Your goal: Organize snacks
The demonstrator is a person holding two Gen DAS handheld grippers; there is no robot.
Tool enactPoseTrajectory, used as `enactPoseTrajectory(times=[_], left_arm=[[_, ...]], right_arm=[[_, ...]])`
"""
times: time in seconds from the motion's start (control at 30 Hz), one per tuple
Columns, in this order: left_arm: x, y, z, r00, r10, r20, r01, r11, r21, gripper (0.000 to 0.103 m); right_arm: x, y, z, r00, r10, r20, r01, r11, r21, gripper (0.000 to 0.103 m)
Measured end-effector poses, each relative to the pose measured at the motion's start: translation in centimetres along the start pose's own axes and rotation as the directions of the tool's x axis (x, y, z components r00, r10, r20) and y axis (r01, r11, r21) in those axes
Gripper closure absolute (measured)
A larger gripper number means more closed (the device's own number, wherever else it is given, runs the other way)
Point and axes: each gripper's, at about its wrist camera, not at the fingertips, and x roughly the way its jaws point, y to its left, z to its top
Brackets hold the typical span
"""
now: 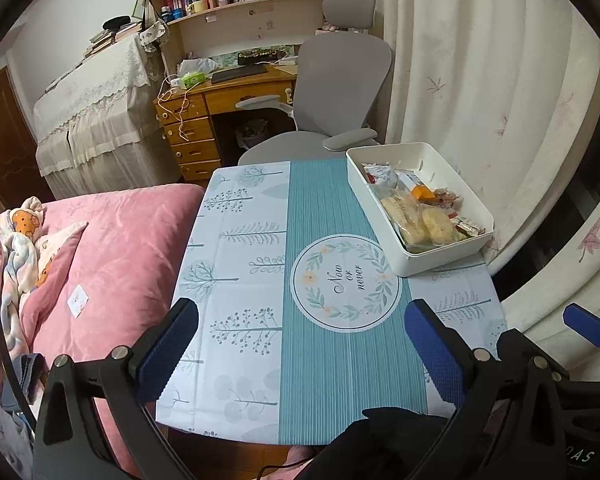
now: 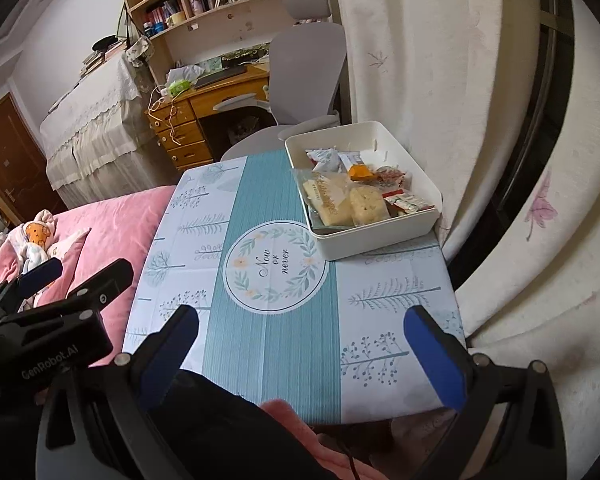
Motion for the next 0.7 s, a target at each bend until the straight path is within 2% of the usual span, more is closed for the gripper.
enactPoseTrajectory(times=[0.7], left_arm=[[0.78, 0.32, 0.04, 1.0, -0.021, -0.018, 0.021, 1.0, 0.009, 0.001]], right_arm=[[0.72, -0.05, 0.03, 1.0, -0.021, -0.019, 0.021, 1.0, 0.01, 0.0]])
